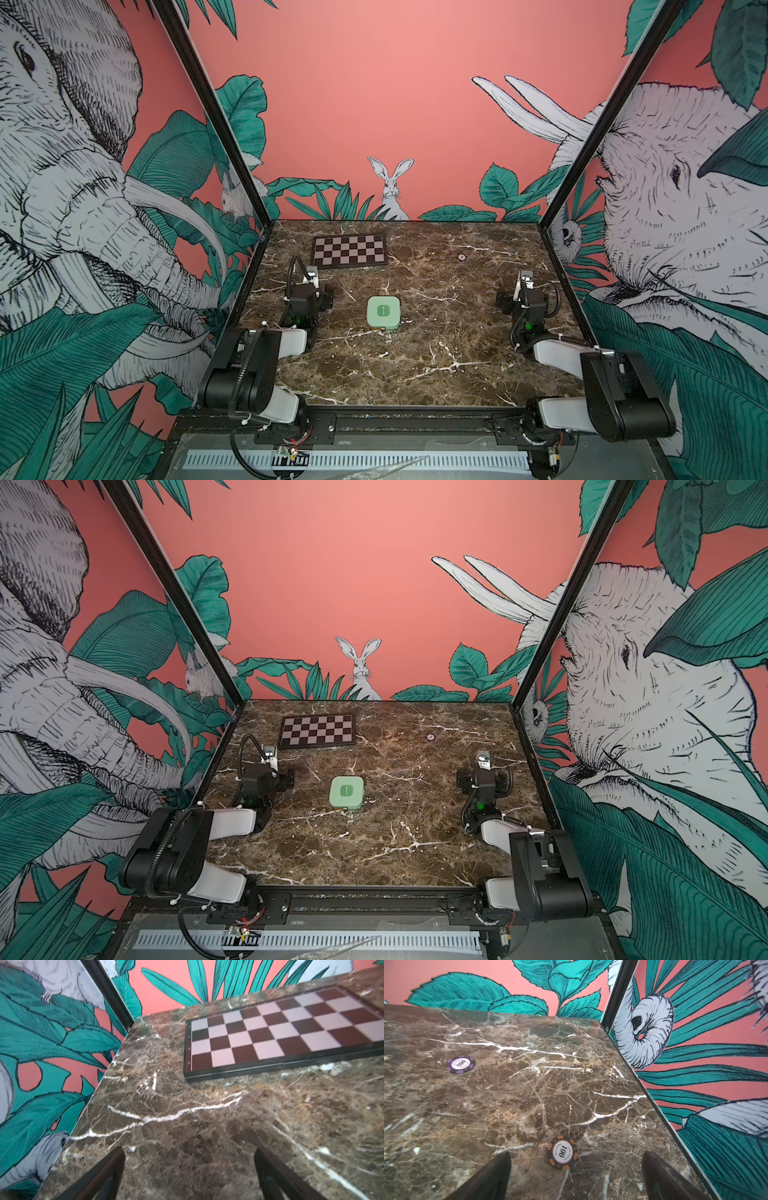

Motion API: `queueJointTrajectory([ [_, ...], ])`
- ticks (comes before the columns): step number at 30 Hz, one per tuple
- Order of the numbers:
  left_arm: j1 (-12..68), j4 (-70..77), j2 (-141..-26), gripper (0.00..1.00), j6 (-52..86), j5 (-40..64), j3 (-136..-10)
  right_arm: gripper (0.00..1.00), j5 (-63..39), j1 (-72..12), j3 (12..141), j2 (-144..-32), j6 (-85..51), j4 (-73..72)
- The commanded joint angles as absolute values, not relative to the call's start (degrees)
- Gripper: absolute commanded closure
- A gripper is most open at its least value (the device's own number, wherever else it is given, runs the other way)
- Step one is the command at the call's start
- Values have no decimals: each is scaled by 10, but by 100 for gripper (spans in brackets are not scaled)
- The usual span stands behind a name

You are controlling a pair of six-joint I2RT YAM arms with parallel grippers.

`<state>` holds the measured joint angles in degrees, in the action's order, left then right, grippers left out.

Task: Organize nail clipper sets
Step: Reset both arms

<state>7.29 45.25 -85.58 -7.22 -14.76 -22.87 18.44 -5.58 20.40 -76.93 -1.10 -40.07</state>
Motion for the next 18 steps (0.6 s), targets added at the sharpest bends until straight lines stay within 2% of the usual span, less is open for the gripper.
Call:
queueJointTrajectory([
  [1,59,472,-872,1,-77,-111,-246,1,156,-55,215,-772,-6,-410],
  [2,48,446,-868,1,-64,-98,-254,1,162,-54,213,-773,-1,-419],
  [5,33,537,-897,1,-57,-72,-224,1,126,-46,193,-817,18,-510],
  [8,33,497,-886,1,-55,-70,-233,1,108,-43,173,-901,24,-644],
  [11,33,517,-895,1,-57,-72,-231,0,122,-43,192,-876,13,-561],
  [13,33,495,-889,1,-55,-70,-236,0,136,-43,199,-895,10,-583],
  [15,33,509,-895,1,-57,-73,-233,0,154,-41,222,-887,-3,-520],
  [18,32,497,-891,1,-56,-72,-236,1,142,-33,219,-889,-7,-531],
])
